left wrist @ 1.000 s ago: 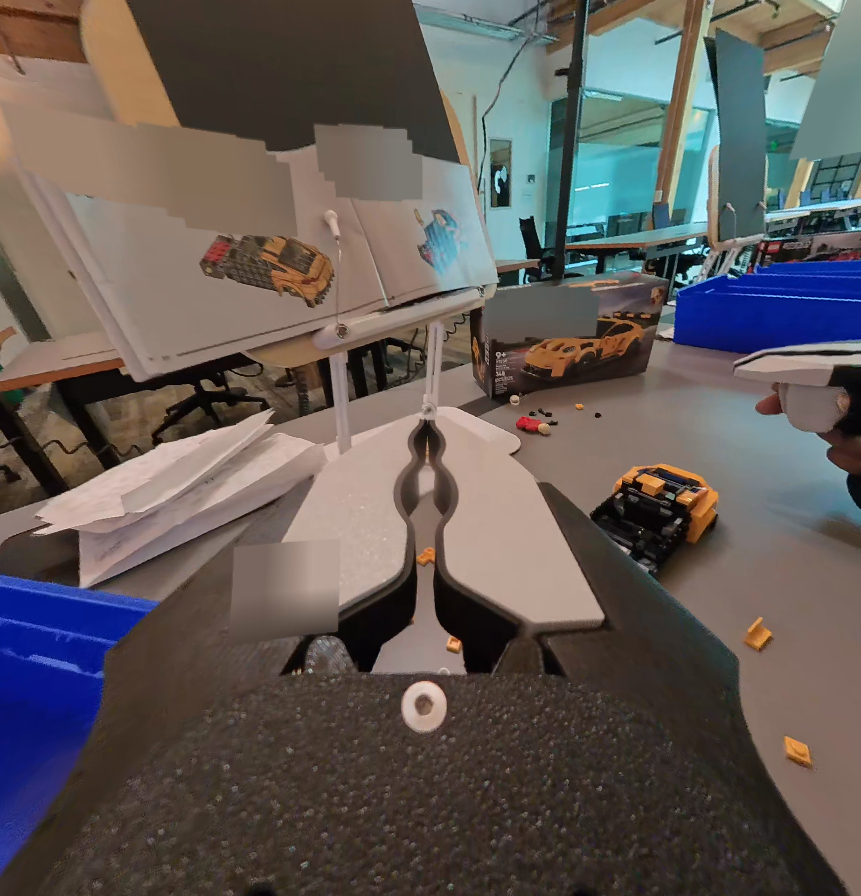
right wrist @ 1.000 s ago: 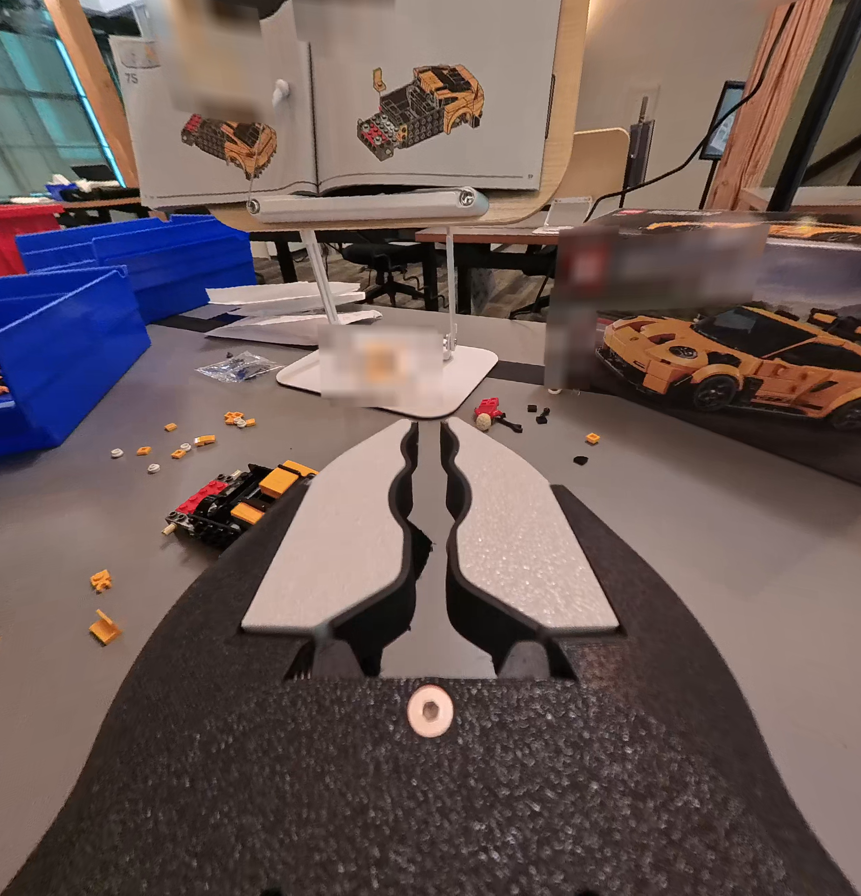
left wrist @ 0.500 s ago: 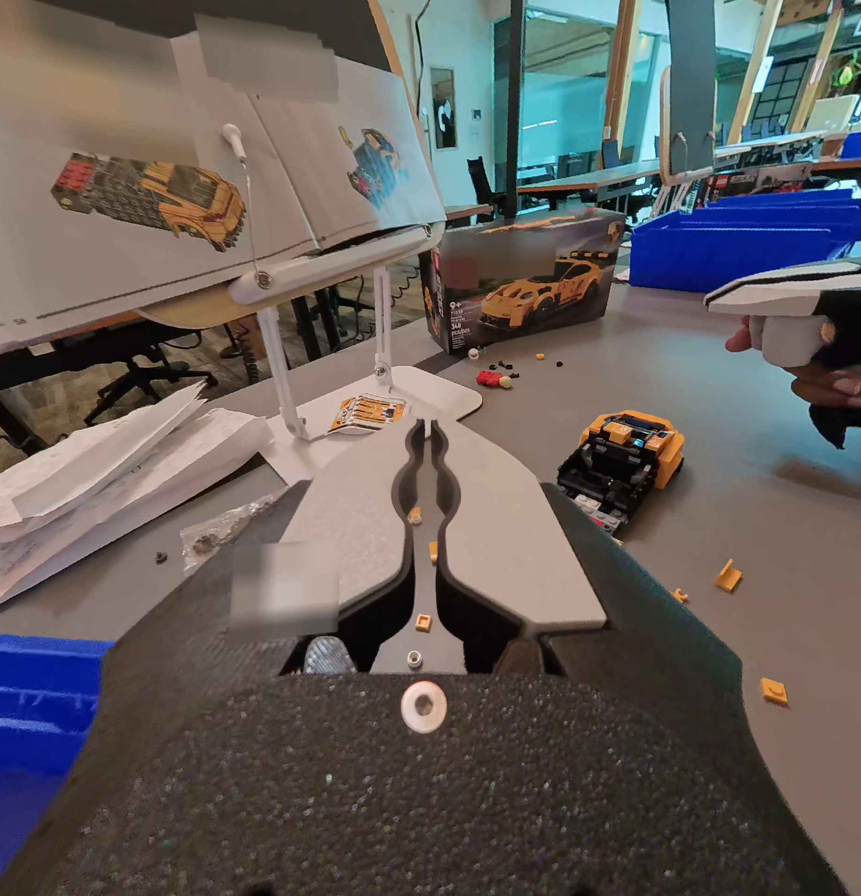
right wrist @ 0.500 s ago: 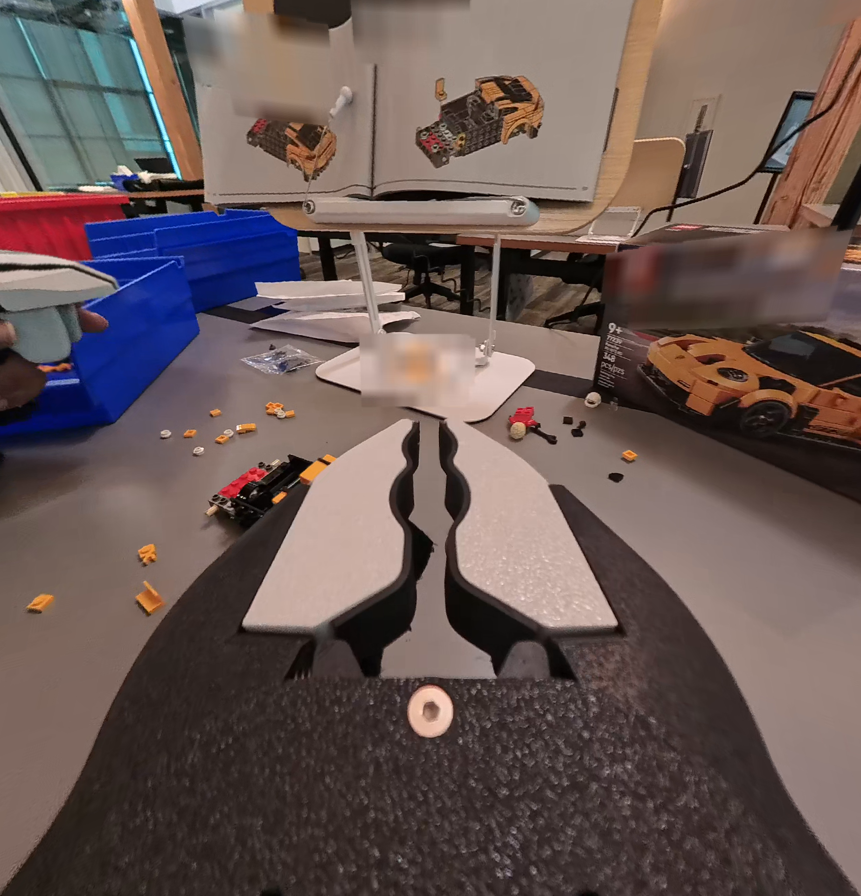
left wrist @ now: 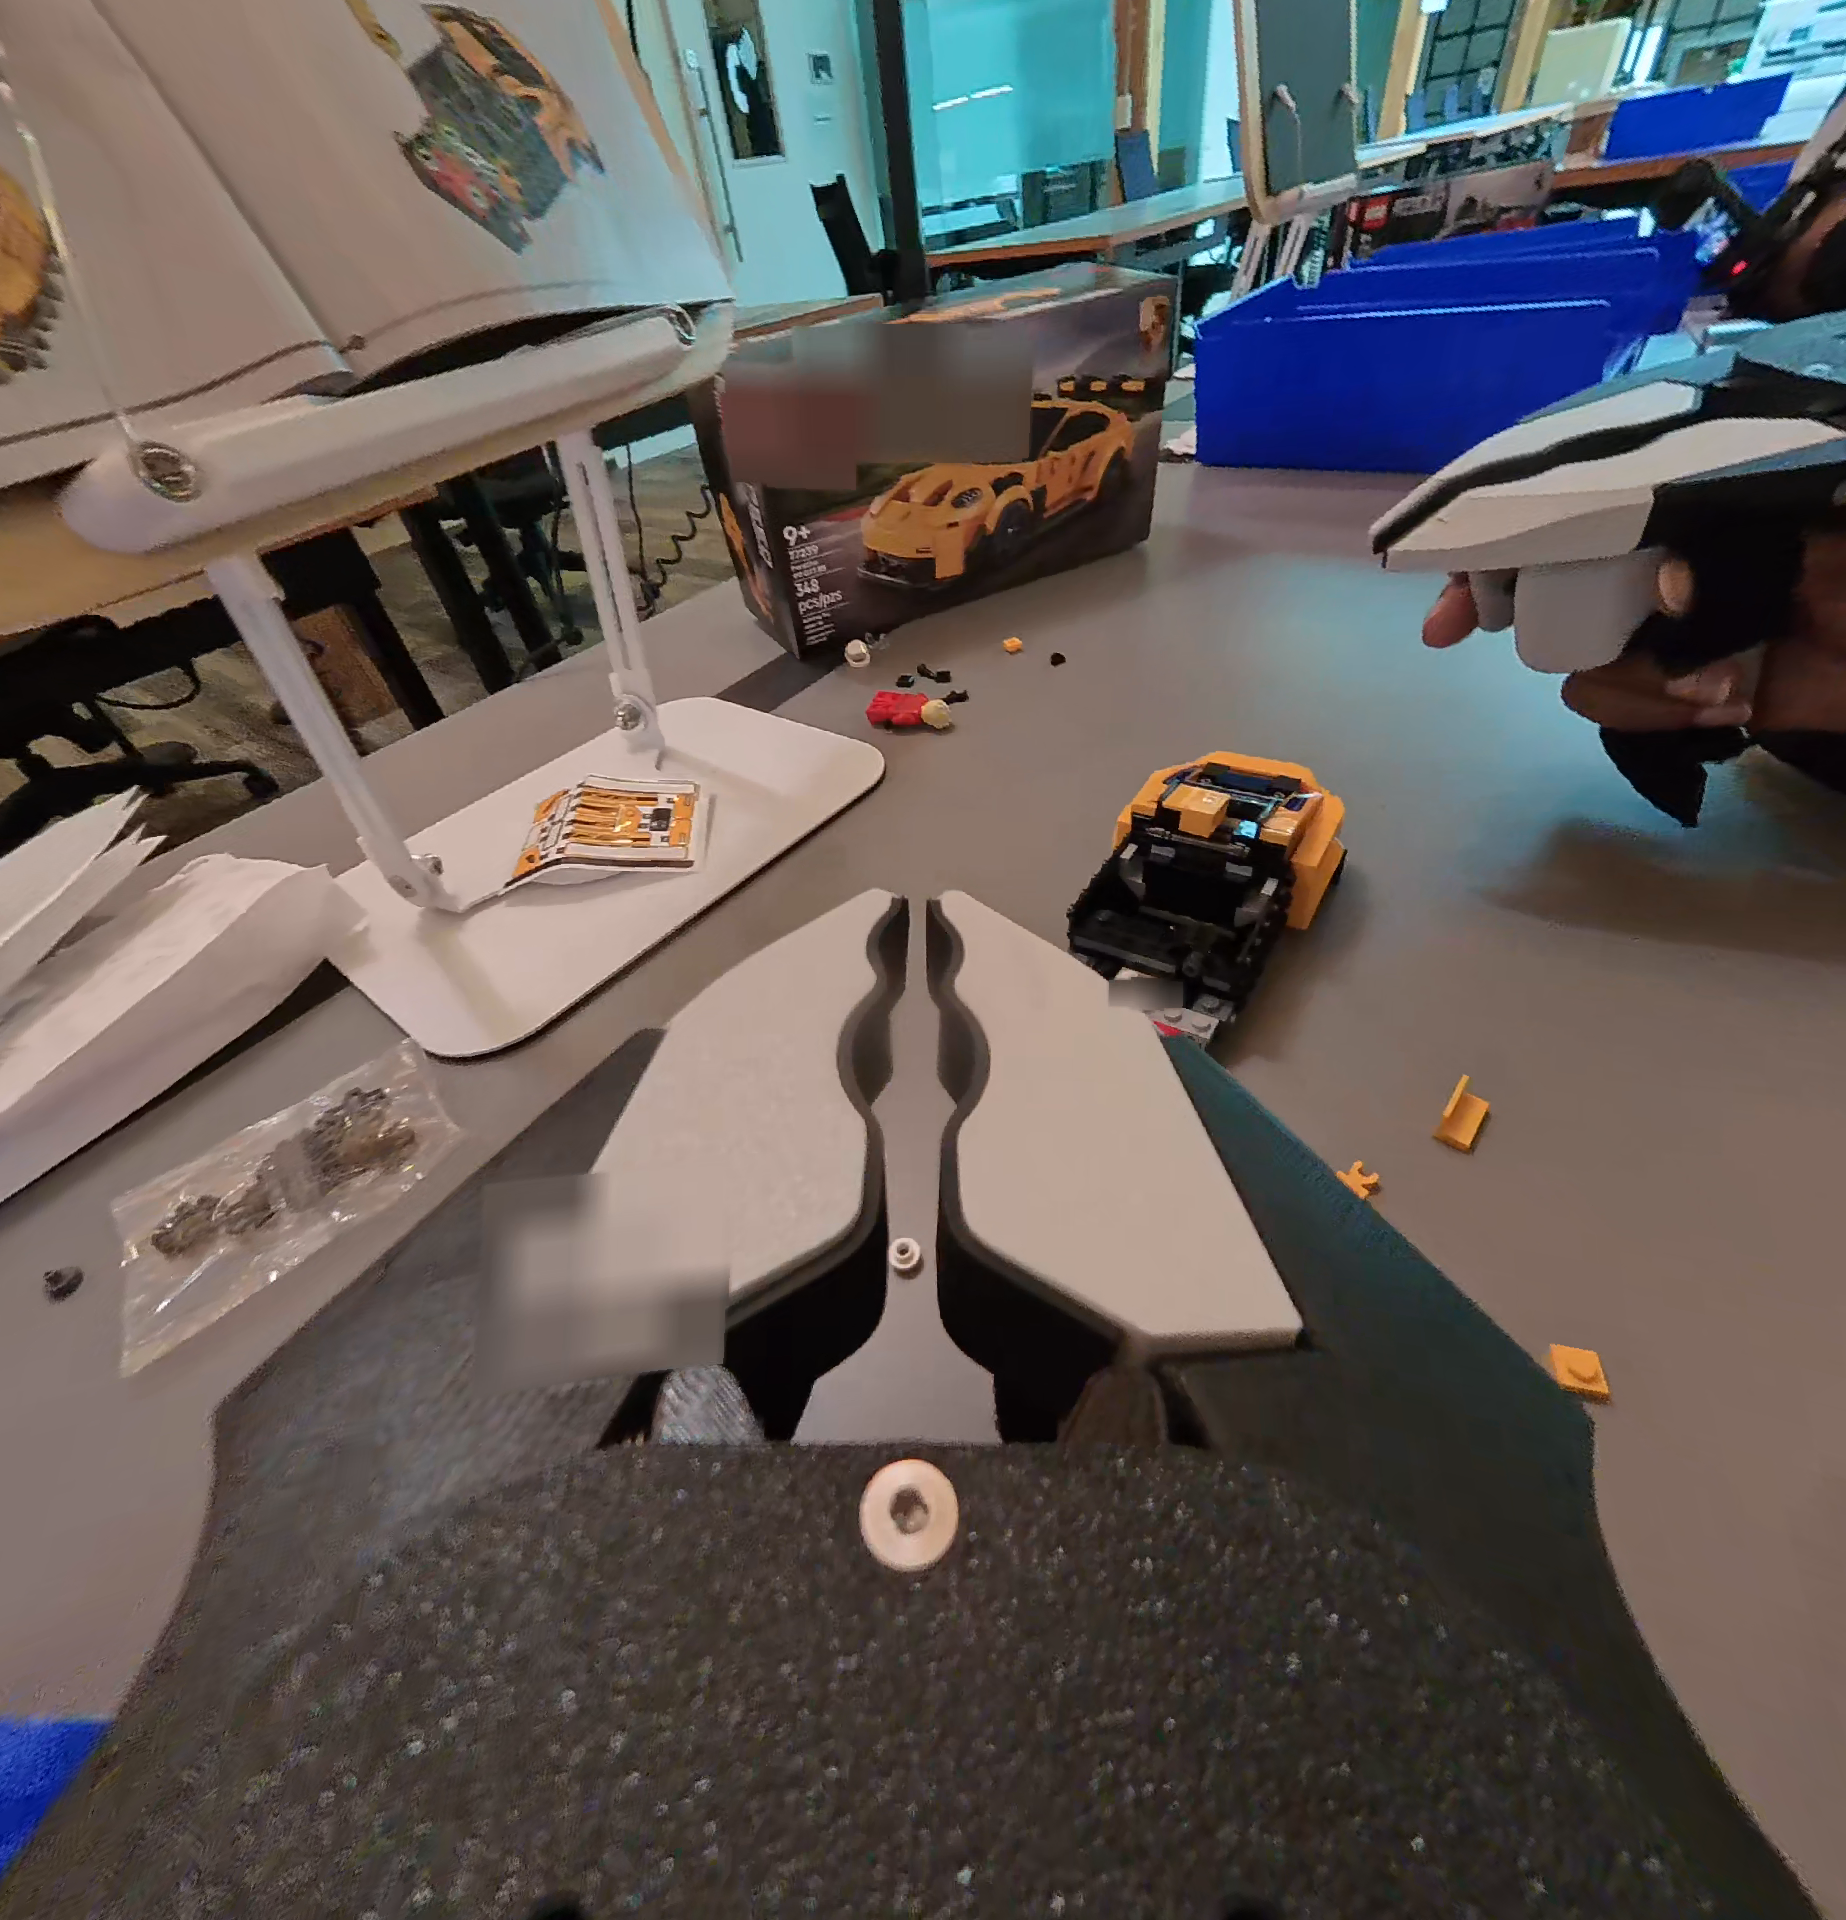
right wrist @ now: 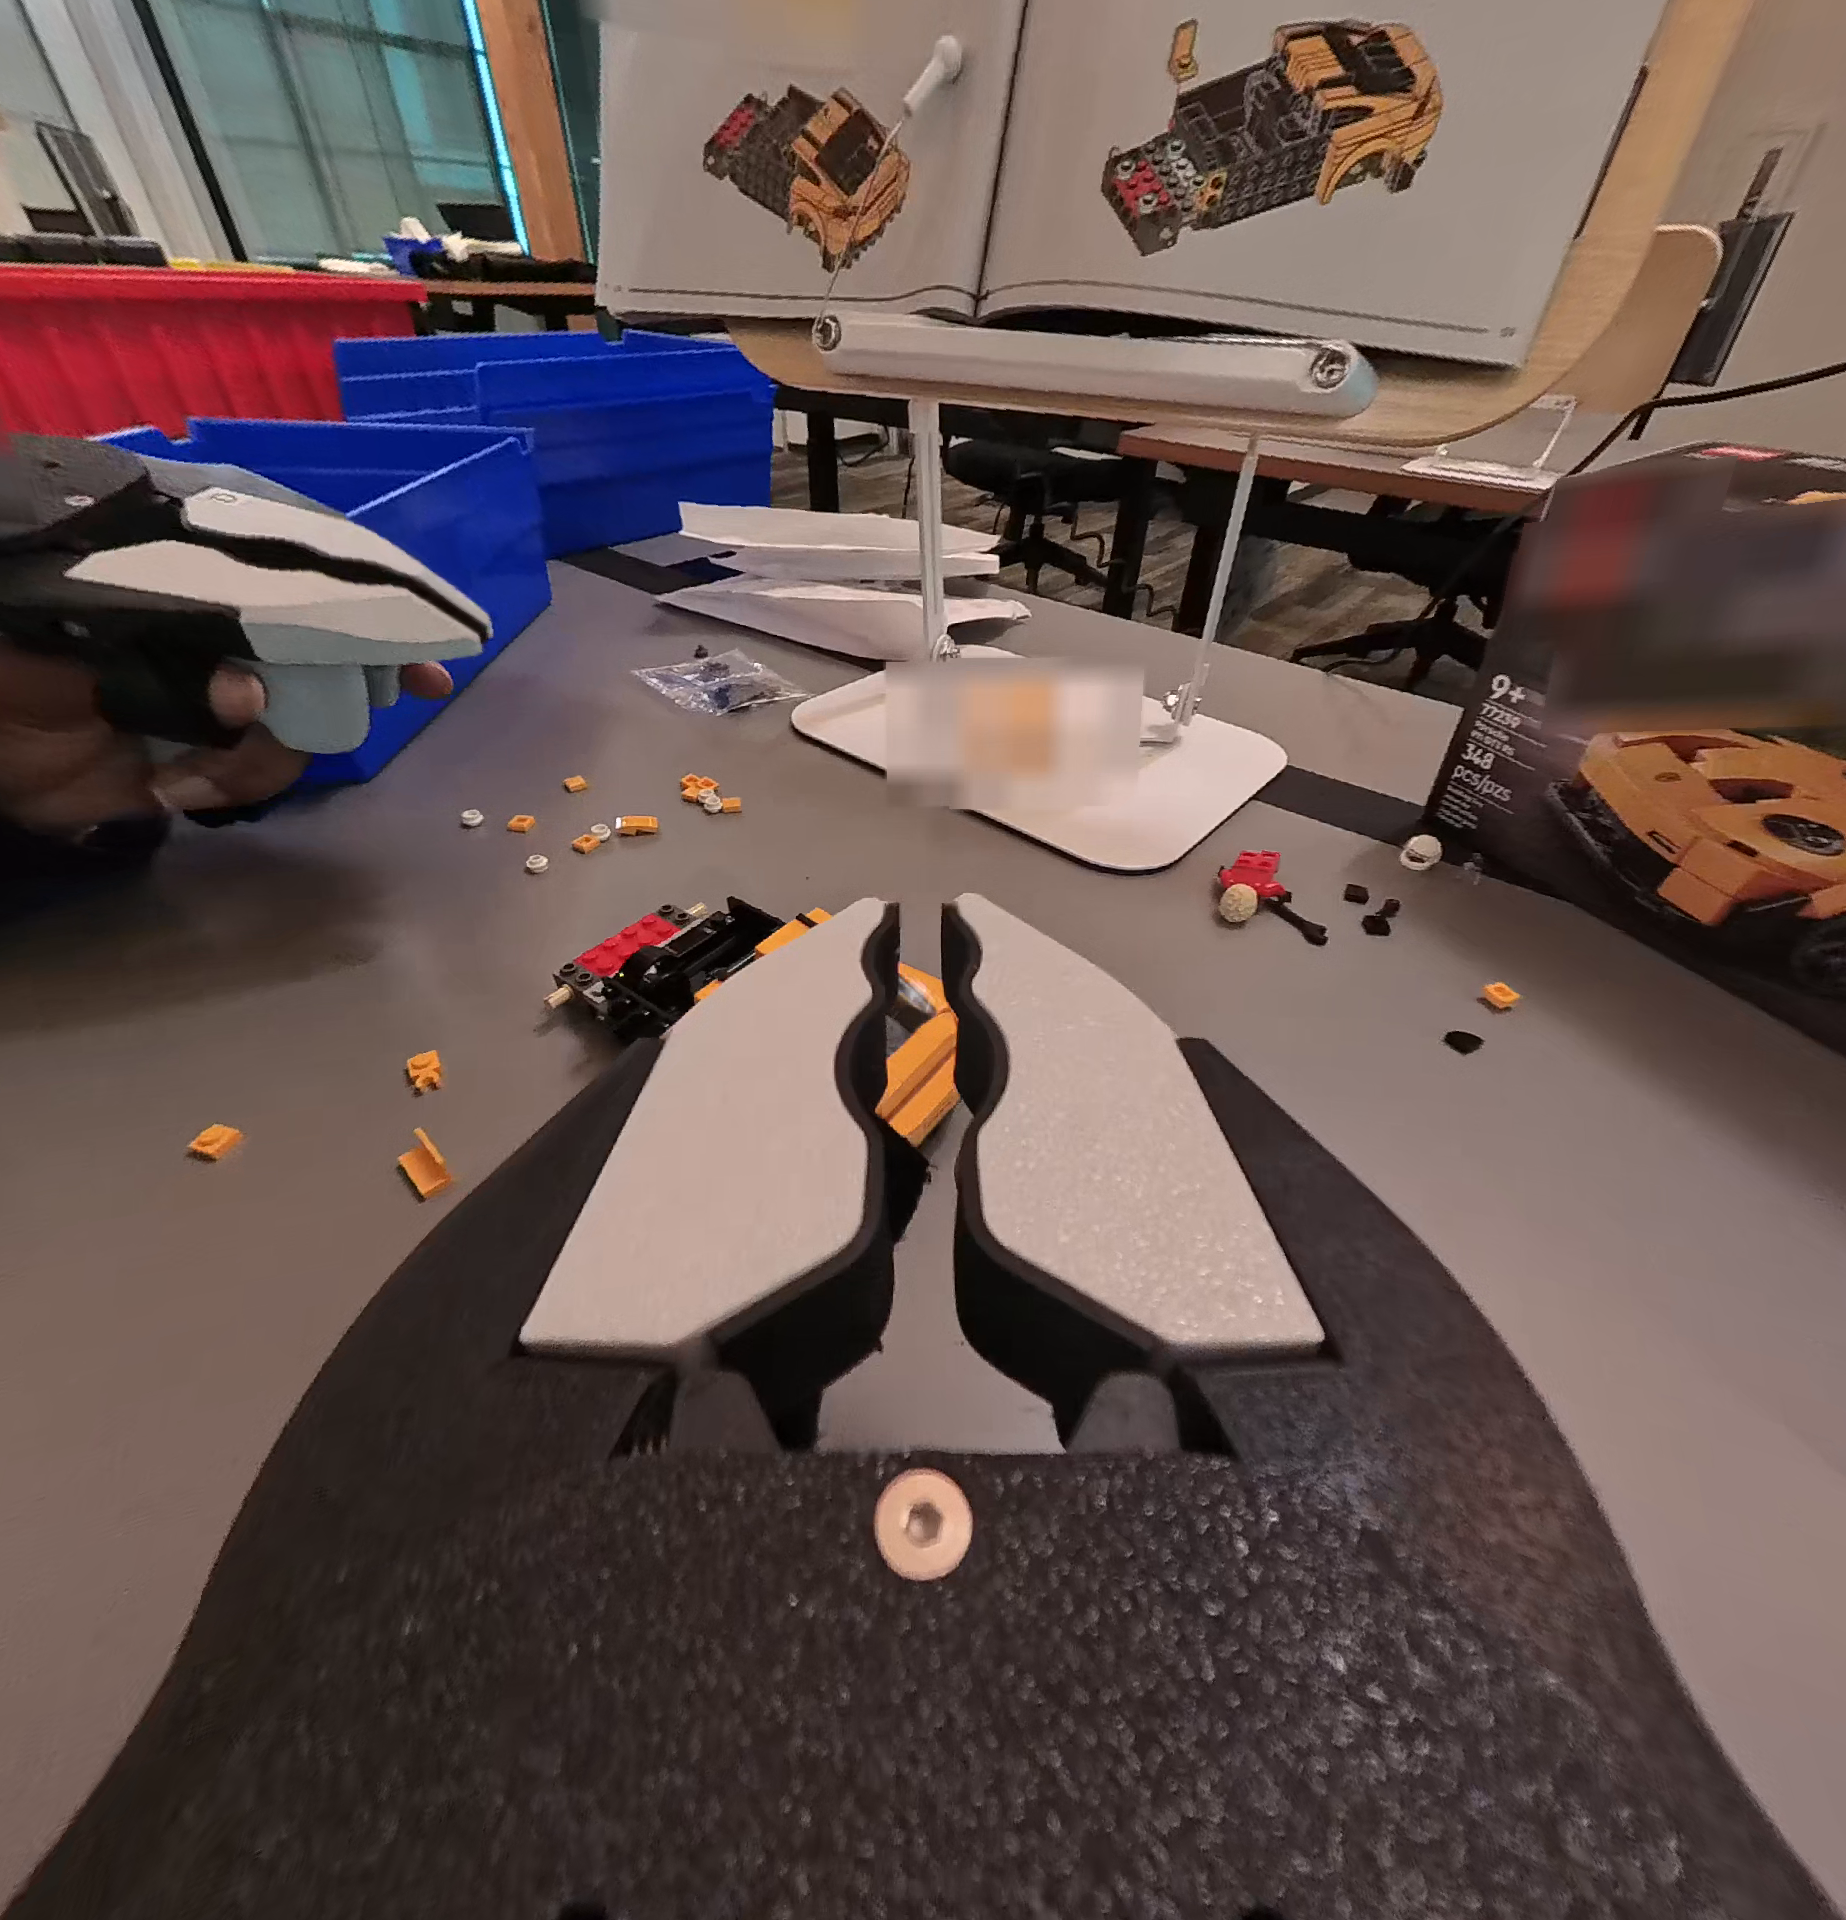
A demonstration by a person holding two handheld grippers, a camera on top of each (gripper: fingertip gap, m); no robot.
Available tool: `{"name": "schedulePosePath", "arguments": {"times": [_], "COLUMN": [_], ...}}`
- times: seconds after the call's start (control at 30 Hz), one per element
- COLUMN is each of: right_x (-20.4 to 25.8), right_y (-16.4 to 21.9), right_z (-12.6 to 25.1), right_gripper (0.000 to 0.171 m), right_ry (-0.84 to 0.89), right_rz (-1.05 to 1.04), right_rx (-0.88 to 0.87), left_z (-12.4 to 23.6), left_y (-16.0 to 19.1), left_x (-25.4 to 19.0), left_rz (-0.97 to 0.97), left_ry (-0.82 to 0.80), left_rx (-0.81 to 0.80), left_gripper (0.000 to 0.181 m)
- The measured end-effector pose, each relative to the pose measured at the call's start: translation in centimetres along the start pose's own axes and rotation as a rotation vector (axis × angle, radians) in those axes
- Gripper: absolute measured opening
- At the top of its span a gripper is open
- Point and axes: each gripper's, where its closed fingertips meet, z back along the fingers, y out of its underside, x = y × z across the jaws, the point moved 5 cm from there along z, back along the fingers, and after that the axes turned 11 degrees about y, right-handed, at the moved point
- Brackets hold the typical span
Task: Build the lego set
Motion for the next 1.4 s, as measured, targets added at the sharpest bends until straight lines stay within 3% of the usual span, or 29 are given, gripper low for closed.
{"name": "schedulePosePath", "arguments": {"times": [0.43,0.87,1.17,1.4], "right_x": [4.3,6.3,9.1,9.6], "right_y": [2.3,3.2,1.7,3.6], "right_z": [-0.4,-0.8,-3.3,-2.9], "right_gripper": [0.011,0.018,0.022,0.023], "right_ry": [-0.285,-0.406,-0.575,-0.625], "right_rz": [0.094,0.103,0.37,0.373], "right_rx": [0.149,0.248,0.288,0.331], "left_z": [0.1,-0.6,-1.3,-1.2], "left_y": [-0.1,0.6,1.1,1.2], "left_x": [-0.7,-1.6,-2.4,-2.3], "left_rz": [0.012,0.035,0.003,-0.001], "left_ry": [0.04,0.106,0.137,0.134], "left_rx": [-0.003,0.042,0.069,0.072], "left_gripper": [0.006,0.009,0.008,0.008]}}
